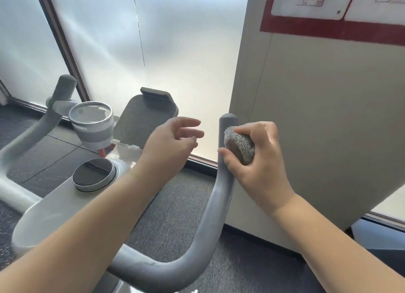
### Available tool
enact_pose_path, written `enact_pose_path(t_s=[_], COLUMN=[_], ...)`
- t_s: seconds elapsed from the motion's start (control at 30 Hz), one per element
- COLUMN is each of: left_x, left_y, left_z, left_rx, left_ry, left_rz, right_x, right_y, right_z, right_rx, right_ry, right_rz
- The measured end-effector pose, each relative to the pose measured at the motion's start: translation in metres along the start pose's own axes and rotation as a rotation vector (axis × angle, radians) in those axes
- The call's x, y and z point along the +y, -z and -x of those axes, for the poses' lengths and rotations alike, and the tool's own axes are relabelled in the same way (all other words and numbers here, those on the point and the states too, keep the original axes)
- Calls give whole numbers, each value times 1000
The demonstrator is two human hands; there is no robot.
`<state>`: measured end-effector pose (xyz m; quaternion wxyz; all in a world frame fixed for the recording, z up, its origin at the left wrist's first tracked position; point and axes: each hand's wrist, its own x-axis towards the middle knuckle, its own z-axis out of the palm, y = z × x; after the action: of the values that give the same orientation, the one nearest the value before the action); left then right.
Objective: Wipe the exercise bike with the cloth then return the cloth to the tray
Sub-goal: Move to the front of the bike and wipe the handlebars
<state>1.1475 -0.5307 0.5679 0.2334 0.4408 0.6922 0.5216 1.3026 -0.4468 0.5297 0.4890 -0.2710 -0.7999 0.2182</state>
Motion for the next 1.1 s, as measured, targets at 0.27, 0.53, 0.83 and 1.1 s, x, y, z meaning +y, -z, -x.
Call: enact_pose_path(t_s=[0.27, 0.53, 0.83, 1.1], left_x=[6, 1, 2, -8], left_y=[-3, -9, -5, 5], left_z=[1, 3, -1, 0], left_rx=[4, -14, 17, -12], left_ry=[-13, -2, -10, 24], left_rz=[-16, -17, -4, -55], right_x=[-3, -1, -17, -7], right_y=[17, 7, -1, 0], right_z=[-31, -6, -47, -8], right_rx=[-3, -23, -65, -129], right_ry=[-48, 7, 332, 431], right_rz=[-99, -92, 203, 262])
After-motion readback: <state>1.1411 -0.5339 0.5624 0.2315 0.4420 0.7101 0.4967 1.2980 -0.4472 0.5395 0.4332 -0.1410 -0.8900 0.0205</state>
